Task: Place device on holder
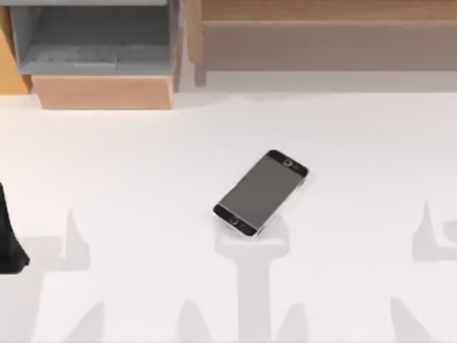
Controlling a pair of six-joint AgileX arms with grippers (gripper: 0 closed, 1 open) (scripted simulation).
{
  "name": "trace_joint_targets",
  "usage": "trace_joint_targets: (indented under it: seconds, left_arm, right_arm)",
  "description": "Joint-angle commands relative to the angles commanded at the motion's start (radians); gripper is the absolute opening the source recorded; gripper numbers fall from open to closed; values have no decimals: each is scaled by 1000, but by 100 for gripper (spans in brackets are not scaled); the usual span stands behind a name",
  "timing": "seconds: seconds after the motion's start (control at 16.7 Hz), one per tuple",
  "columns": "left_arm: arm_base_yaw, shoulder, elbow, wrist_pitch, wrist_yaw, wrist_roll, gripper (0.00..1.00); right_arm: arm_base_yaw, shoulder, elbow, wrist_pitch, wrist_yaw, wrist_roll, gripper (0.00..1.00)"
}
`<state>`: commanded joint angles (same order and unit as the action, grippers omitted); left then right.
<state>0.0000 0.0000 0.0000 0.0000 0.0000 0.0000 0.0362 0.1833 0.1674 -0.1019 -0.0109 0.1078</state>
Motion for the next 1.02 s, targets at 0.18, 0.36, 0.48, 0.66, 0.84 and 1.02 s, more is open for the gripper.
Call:
trace_joint_targets:
  seconds: [0.18, 0.36, 0.48, 0.66, 0.84, 1.02]
  left_arm:
    - [0, 0, 0, 0, 0, 0, 100]
    - [0, 0, 0, 0, 0, 0, 100]
    - [0, 0, 0, 0, 0, 0, 100]
    - [0, 0, 0, 0, 0, 0, 100]
    - [0, 0, 0, 0, 0, 0, 100]
    - [0, 0, 0, 0, 0, 0, 100]
  right_arm:
    - [39, 186, 181, -108, -5, 113, 100]
    - [93, 421, 419, -243, -9, 260, 100]
    - [137, 597, 599, -344, -11, 369, 100]
    - [213, 887, 891, -506, -12, 543, 100]
    - [296, 1195, 1190, -675, -11, 717, 100]
    - [378, 1502, 1470, -840, -7, 877, 100]
